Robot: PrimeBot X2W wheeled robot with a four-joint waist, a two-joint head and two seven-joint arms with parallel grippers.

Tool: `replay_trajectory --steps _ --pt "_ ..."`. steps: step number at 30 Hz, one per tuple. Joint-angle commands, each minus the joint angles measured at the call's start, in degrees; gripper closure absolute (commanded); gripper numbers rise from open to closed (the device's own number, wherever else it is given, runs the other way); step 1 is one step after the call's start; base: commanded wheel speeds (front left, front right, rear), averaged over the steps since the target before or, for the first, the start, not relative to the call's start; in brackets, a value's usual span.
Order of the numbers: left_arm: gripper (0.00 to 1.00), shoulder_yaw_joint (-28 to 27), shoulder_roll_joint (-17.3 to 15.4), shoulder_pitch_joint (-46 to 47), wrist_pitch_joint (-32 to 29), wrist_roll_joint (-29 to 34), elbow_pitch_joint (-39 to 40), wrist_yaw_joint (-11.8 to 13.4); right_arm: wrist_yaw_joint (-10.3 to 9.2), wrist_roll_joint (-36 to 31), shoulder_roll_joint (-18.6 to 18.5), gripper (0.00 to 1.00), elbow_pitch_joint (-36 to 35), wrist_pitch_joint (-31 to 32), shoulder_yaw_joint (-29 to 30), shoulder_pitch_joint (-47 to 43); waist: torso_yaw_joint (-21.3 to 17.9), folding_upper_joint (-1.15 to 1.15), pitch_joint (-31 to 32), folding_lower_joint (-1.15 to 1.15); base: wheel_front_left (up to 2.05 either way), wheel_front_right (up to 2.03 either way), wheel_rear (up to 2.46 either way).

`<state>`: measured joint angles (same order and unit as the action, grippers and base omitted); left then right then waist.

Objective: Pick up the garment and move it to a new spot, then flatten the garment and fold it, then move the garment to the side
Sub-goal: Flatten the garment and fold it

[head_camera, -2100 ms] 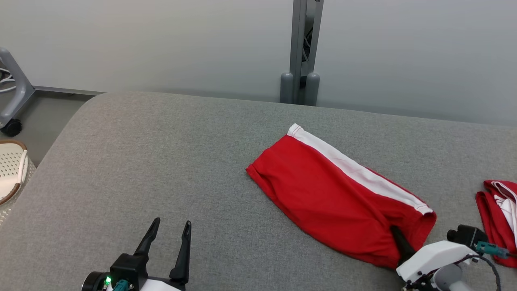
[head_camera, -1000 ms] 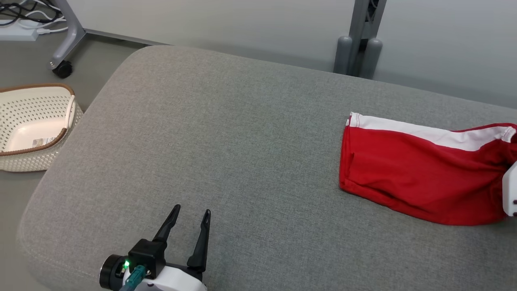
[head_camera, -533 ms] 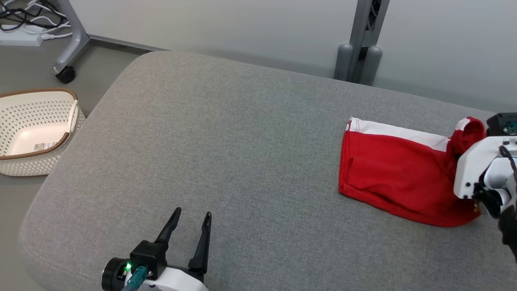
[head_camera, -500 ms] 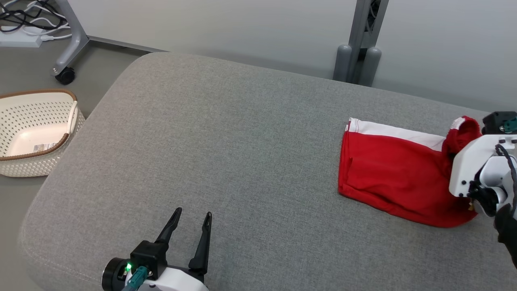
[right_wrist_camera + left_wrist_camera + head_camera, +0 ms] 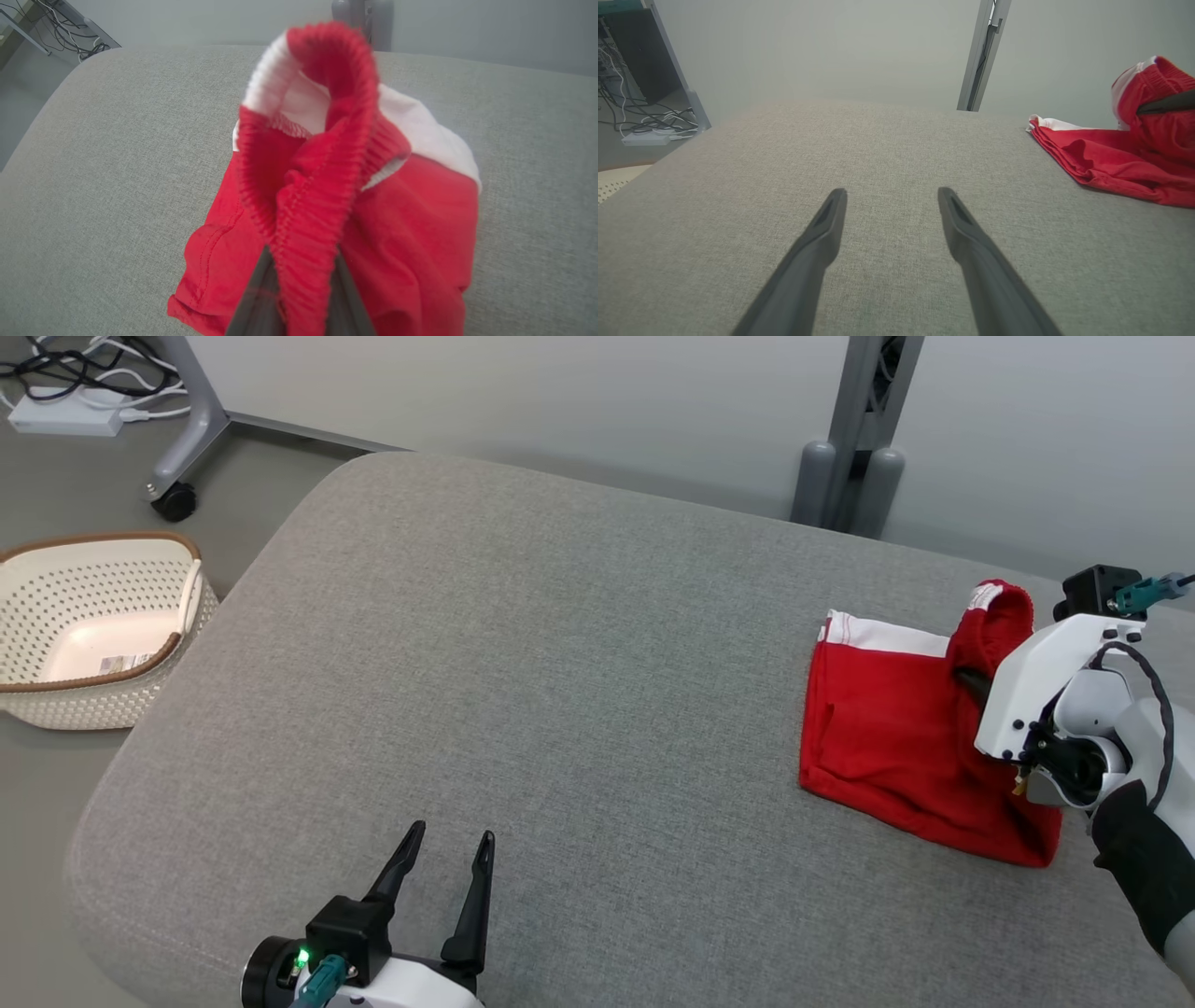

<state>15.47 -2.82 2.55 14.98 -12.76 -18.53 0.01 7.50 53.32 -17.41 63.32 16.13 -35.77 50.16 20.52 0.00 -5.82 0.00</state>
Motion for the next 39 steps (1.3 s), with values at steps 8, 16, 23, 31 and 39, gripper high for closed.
replay_trajectory --steps 8,16,23,31,39 --pt "0.00 0.5 -0.2 0.8 0.2 -0.8 0.0 0.5 -0.03 1.6 0.6 1.00 1.4 -0.4 -1.1 -1.0 2.5 0.00 -1.3 0.00 0.00 0.00 0.00" --pt "0.00 0.7 -0.2 1.1 0.2 -1.5 0.5 0.9 -0.03 2.8 1.0 1.00 2.4 -1.4 -1.9 -0.7 3.8 0.00 -2.2 0.00 0.00 0.00 0.00" --pt "0.00 0.3 -0.2 1.5 0.2 -2.0 1.2 0.9 -0.03 3.5 1.0 0.00 3.6 -3.0 -2.2 -0.3 4.3 0.00 -2.8 0.00 0.00 0.00 0.00" --pt "0.00 1.8 -0.2 1.3 0.2 -2.9 0.6 1.2 -0.03 3.9 2.0 0.00 3.1 -4.9 -3.5 0.6 4.3 0.00 -3.0 0.00 0.00 0.00 0.00" --pt "0.00 2.2 -0.2 1.5 0.2 -3.2 0.1 1.5 -0.03 4.4 3.2 0.00 1.5 -5.3 -5.7 -0.5 4.3 0.00 -2.4 0.00 0.00 0.00 0.00"
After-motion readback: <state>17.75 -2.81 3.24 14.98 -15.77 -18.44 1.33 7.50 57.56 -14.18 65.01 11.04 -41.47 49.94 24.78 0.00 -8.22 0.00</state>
